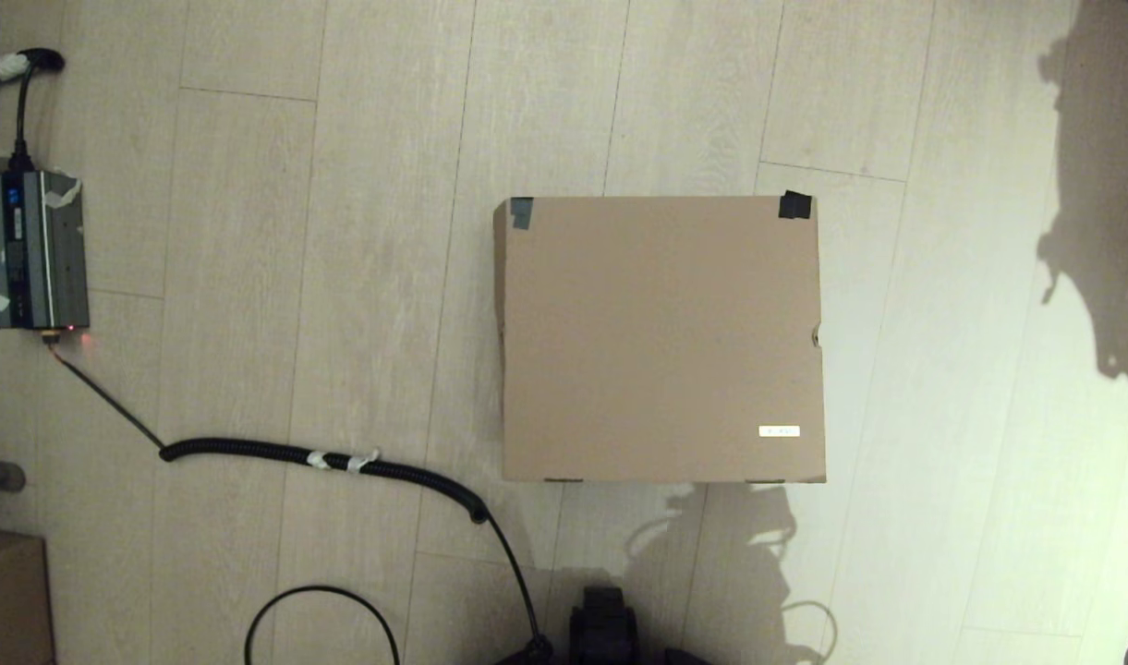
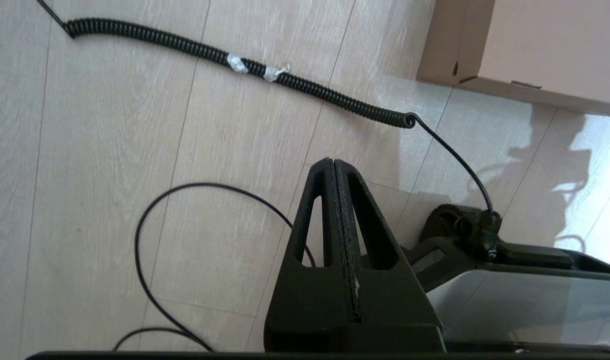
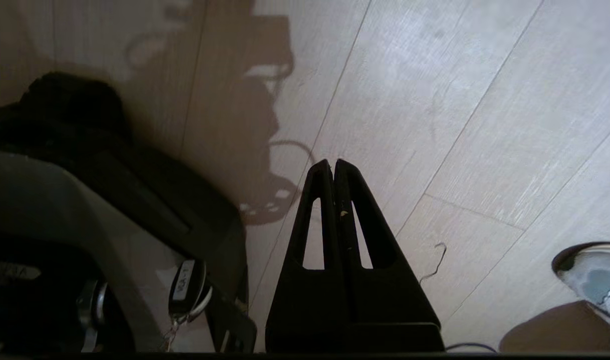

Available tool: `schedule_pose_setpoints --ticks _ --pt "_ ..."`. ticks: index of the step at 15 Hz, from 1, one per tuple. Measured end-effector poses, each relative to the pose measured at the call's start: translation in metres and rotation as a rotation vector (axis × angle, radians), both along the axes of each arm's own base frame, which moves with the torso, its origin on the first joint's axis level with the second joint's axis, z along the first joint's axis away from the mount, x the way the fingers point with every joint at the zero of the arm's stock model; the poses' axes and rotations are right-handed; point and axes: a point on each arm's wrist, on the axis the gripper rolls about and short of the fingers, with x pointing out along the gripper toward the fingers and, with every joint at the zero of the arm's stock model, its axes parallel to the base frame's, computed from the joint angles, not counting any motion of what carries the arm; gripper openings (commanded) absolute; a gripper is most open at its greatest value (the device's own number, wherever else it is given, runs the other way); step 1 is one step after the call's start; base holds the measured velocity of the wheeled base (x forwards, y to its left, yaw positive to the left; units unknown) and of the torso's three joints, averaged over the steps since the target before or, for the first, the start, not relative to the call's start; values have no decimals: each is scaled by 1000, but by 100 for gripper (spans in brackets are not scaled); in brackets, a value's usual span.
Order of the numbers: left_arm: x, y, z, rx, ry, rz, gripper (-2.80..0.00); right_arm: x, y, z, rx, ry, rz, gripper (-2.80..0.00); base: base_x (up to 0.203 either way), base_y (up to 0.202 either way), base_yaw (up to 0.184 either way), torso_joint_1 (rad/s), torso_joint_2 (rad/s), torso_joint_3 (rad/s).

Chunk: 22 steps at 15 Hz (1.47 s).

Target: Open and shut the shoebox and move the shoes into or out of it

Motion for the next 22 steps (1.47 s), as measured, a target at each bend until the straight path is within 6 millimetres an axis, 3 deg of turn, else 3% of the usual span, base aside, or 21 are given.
schedule_pose_setpoints --ticks 4,7,11,22 --pt "2 -1 2 259 -69 -55 -280 -12 0 -1 14 -205 -49 -280 0 0 0 0 0 0" --pt "2 -1 -2 434 -39 -46 -280 -15 0 -3 50 -247 -67 -280 0 0 0 0 0 0" --pt "2 0 -5 226 1 -10 -280 -16 0 -3 60 -262 -72 -280 0 0 0 0 0 0" --pt "2 0 -5 212 1 -10 -280 -16 0 -3 80 -265 -78 -280 0 0 0 0 0 0"
